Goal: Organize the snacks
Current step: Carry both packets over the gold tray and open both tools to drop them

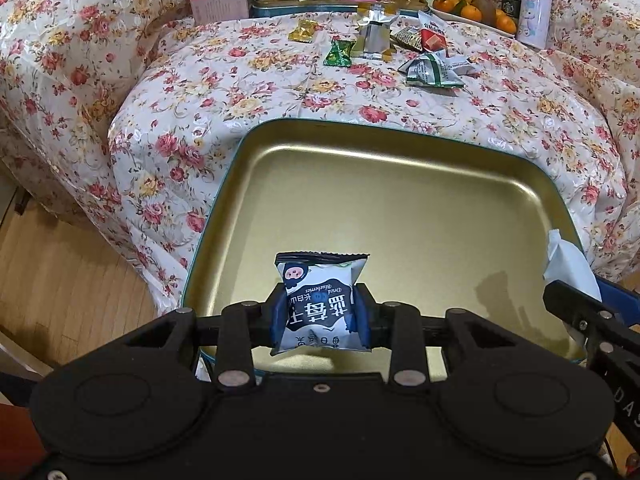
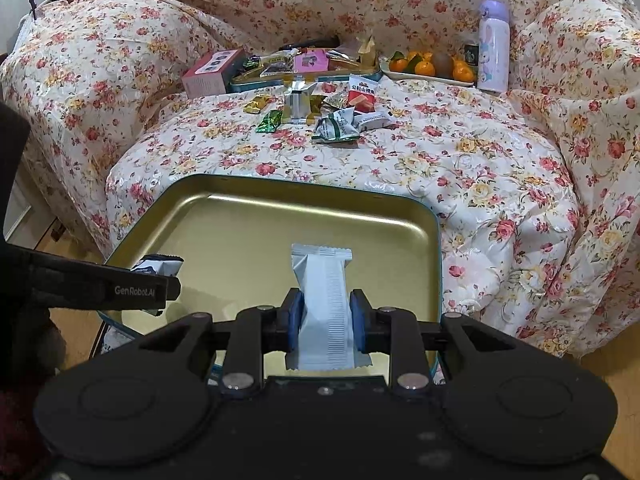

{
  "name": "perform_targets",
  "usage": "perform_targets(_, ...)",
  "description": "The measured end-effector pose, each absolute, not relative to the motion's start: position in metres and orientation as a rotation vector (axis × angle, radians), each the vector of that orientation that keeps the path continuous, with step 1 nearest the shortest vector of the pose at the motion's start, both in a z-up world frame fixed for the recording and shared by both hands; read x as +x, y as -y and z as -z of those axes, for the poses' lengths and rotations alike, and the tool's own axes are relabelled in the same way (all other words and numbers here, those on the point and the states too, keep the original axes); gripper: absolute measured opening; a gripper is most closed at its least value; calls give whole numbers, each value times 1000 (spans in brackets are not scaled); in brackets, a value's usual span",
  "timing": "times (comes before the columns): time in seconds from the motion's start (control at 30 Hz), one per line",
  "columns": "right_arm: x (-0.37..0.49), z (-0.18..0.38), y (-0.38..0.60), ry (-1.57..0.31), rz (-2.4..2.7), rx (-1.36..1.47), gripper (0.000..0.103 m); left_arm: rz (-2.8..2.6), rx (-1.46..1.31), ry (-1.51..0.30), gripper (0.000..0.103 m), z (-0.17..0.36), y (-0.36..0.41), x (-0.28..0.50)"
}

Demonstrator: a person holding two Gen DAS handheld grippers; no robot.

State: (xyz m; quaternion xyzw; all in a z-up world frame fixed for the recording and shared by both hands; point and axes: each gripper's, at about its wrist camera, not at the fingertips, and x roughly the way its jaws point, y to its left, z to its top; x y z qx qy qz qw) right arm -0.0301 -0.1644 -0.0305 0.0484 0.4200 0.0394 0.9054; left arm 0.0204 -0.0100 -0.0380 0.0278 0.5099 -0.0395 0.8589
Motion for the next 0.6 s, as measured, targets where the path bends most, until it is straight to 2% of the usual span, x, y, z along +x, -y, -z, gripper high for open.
perform_targets(0.17, -29, 32, 165, -873, -81, 99, 28, 92, 65, -1056, 47, 35, 11, 21)
perform_targets(0.6, -27, 36, 164, -901, -73, 92, 28, 100, 91, -1077, 47, 38, 14, 20)
